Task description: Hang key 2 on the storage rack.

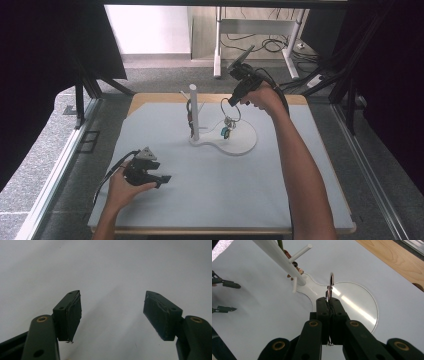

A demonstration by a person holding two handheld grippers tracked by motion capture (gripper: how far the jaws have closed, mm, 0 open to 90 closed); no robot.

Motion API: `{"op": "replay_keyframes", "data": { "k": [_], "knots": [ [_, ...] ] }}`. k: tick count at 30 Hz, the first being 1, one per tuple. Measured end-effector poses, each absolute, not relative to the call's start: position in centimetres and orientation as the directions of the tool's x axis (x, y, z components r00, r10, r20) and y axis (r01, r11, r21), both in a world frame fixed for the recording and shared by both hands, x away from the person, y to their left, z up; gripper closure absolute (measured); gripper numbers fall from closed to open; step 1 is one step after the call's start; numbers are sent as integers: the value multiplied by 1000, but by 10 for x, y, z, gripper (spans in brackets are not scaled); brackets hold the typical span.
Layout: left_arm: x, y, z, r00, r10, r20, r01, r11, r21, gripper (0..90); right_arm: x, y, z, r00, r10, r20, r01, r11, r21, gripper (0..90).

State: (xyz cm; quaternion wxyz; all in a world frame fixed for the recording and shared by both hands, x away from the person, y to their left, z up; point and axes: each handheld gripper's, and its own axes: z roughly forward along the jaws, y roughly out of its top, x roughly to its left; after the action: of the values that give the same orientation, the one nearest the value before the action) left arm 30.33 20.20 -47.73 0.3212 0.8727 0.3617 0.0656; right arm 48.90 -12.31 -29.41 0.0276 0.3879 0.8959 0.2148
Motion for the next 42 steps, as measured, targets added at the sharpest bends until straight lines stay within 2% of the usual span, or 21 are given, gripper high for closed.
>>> {"op": "replay_keyframes", "data": {
  "k": [18, 42],
  "knots": [
    [303, 202, -477, 731, 670, -132, 589, -522, 617, 312, 510, -105, -300, -685, 721, 108, 699, 607, 378, 879],
    [303, 203, -476, 733, 667, -131, 586, -521, 621, 312, 515, -71, -307, -707, 696, 127, 675, 609, 417, 879]
  ]
}}
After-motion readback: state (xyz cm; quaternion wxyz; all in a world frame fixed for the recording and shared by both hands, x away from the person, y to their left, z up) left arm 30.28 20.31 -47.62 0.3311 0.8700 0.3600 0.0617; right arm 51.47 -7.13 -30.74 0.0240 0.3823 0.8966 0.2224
